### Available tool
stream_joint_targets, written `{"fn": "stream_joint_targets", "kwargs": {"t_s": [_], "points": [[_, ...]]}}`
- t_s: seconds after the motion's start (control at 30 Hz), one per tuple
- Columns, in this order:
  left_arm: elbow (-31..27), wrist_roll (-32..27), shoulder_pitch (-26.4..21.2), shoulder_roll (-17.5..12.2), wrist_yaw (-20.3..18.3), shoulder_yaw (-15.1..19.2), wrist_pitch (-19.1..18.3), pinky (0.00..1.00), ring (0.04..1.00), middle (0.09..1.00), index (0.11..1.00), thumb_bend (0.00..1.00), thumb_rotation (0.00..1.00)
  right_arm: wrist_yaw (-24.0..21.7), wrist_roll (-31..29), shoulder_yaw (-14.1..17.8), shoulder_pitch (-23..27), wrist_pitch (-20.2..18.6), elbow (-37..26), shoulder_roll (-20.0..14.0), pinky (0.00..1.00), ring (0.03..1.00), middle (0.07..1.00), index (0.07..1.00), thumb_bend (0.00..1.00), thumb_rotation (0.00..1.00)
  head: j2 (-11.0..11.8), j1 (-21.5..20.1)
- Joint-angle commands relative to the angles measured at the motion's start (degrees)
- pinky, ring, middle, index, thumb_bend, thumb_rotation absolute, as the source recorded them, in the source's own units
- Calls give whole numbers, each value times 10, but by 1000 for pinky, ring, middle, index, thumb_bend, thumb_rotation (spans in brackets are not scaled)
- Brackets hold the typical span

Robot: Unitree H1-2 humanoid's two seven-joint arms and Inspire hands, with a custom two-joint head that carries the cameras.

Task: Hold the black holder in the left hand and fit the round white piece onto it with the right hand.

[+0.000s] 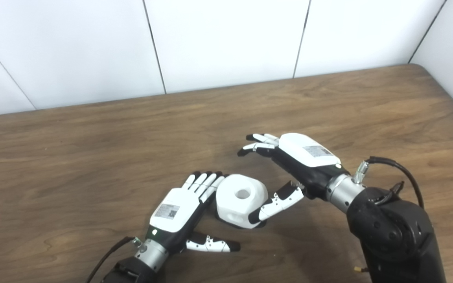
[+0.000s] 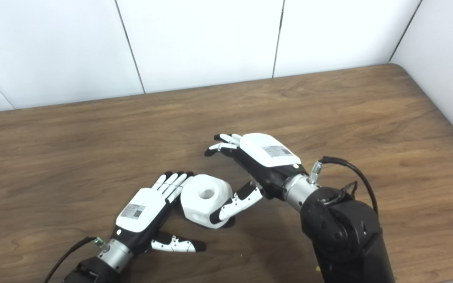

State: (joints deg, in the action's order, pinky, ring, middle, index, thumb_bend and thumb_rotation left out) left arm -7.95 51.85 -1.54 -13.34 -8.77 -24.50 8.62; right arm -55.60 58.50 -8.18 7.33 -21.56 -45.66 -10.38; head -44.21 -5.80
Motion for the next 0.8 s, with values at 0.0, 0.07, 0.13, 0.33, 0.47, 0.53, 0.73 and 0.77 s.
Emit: {"fn": "stream_joint_targets", "kwargs": {"t_s": [0.0,0.07,0.13,0.33,0.47,0.53,0.73,0.77], "points": [[-18,-11,1,-6,-11,15,-23,1000,1000,1000,1000,997,749,9,-5,4,18,5,-12,-1,880,966,957,828,1000,460,-1,0],[-27,-29,4,-5,-20,26,-31,1000,1000,1000,1000,1000,740,9,-7,4,18,4,-12,-1,891,971,958,840,1000,466,-1,1],[-37,-61,10,1,-20,42,-35,996,997,1000,1000,1000,709,10,-10,4,17,5,-11,-2,898,973,957,853,1000,476,-1,1],[-77,-127,23,16,-8,75,-29,951,960,978,1000,971,643,19,-20,9,14,5,-11,-5,929,976,958,868,1000,503,-2,4],[-94,-143,21,15,-4,86,-18,923,939,959,993,975,655,15,-23,12,16,-1,-12,-8,956,984,961,878,1000,515,-3,7],[-109,-148,20,13,-12,91,-25,921,940,957,994,988,675,15,-25,13,16,-2,-12,-9,959,985,960,883,1000,531,-3,7],[-152,-194,28,6,-33,122,-50,920,950,958,992,1000,679,10,-52,25,14,-25,-25,-7,975,989,962,926,1000,635,-1,9],[-156,-209,32,4,-32,129,-50,875,941,951,985,1000,668,10,-56,26,14,-28,-29,-8,970,986,960,937,1000,656,-1,9]]}}
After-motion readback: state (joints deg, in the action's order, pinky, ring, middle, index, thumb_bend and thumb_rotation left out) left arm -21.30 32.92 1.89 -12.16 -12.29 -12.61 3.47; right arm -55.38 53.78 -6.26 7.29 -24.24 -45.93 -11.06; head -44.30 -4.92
